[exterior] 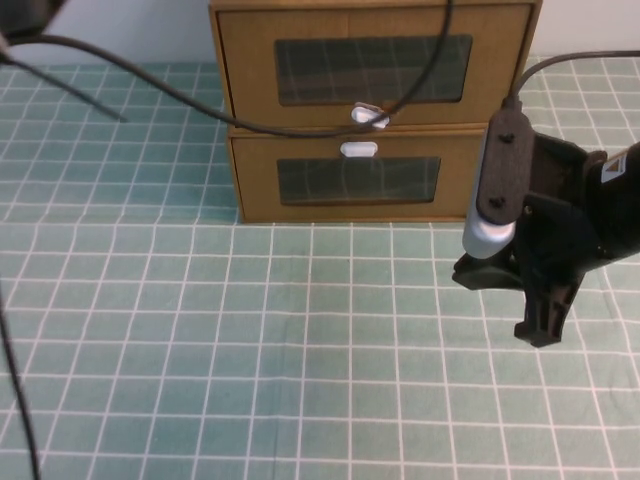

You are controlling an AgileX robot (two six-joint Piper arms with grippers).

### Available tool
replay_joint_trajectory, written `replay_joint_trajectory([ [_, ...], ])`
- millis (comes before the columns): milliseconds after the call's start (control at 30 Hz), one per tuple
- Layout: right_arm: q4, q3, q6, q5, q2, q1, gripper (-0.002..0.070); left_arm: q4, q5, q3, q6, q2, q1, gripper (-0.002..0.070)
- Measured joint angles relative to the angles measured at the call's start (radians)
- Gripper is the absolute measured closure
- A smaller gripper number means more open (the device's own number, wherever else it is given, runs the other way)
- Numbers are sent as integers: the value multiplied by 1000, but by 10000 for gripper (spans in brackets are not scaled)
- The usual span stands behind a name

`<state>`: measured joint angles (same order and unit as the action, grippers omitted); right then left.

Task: Open the shoe box
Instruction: 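Pull the top drawer of the cardboard box fully open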

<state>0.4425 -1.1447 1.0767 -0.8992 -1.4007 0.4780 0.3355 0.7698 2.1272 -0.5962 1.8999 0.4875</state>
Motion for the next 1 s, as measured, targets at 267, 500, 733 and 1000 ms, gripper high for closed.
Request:
replay_joint_trajectory([
  [267,-26,0,-54,100,-11,0,685,79,152,207,-67,201,-9,680],
  [500,-617,0,-333,248,-47,1,685,264,222,231,-93,240,-63,680],
  [733,-1240,-41,-769,280,-56,22,685,474,329,231,-97,252,-108,680],
  [1000,-1760,44,-1348,304,-56,198,685,641,401,223,-90,277,-120,680],
])
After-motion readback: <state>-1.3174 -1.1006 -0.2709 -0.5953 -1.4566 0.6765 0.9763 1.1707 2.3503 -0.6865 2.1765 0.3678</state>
